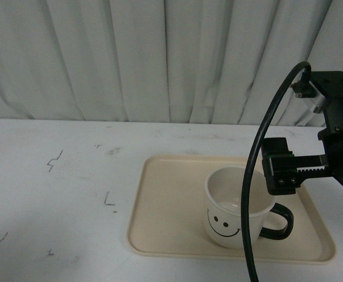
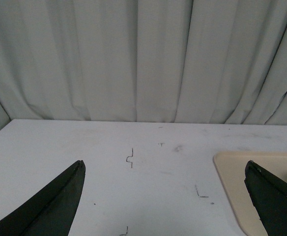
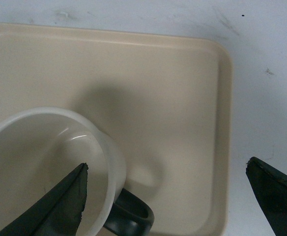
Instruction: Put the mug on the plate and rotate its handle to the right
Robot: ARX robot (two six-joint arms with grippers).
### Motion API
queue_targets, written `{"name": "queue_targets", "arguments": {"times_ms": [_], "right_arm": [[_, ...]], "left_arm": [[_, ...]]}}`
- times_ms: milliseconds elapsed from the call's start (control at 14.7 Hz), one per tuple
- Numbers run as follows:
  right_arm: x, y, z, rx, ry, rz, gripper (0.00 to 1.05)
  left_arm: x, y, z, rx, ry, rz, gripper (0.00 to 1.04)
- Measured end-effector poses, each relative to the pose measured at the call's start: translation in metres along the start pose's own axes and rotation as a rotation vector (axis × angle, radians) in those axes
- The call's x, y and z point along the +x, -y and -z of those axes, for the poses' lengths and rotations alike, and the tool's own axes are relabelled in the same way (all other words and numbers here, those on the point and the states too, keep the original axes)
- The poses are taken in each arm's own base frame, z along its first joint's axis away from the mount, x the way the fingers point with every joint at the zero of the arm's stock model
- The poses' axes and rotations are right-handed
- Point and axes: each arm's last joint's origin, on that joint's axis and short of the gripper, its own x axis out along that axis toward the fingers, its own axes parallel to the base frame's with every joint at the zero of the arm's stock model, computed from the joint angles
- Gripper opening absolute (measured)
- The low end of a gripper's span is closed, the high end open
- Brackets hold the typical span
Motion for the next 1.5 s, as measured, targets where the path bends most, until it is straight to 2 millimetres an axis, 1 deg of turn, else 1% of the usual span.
{"name": "queue_targets", "arguments": {"times_ms": [341, 409, 477, 545, 613, 953, 1022, 1226, 1362, 1498], "right_arm": [[0.015, -0.003, 0.01, 0.037, -0.042, -0.002, 0.98], [0.018, -0.005, 0.011, 0.041, -0.047, -0.004, 0.98], [0.026, -0.011, 0.012, 0.043, -0.05, -0.01, 0.98], [0.037, -0.013, 0.012, 0.041, -0.062, 0.001, 0.8], [0.04, -0.014, 0.012, 0.041, -0.063, 0.004, 0.65], [0.042, -0.016, 0.01, 0.026, -0.064, 0.008, 0.11], [0.038, -0.016, 0.007, 0.016, -0.059, -0.016, 0.04], [0.03, -0.004, 0.002, -0.046, -0.077, -0.051, 0.04], [0.026, 0.004, -0.002, -0.121, -0.089, -0.094, 0.04], [0.02, 0.008, -0.009, -0.2, -0.086, -0.141, 0.04]], "left_arm": [[0.0, 0.0, 0.0, 0.0, 0.0, 0.0, 0.98], [0.0, 0.0, 0.0, 0.0, 0.0, 0.0, 0.98], [0.0, 0.0, 0.0, 0.0, 0.0, 0.0, 0.98], [0.0, 0.0, 0.0, 0.0, 0.0, 0.0, 0.98], [0.0, 0.0, 0.0, 0.0, 0.0, 0.0, 0.98], [0.0, 0.0, 0.0, 0.0, 0.0, 0.0, 0.98], [0.0, 0.0, 0.0, 0.0, 0.0, 0.0, 0.98], [0.0, 0.0, 0.0, 0.0, 0.0, 0.0, 0.98], [0.0, 0.0, 0.0, 0.0, 0.0, 0.0, 0.98], [0.0, 0.0, 0.0, 0.0, 0.0, 0.0, 0.98]]}}
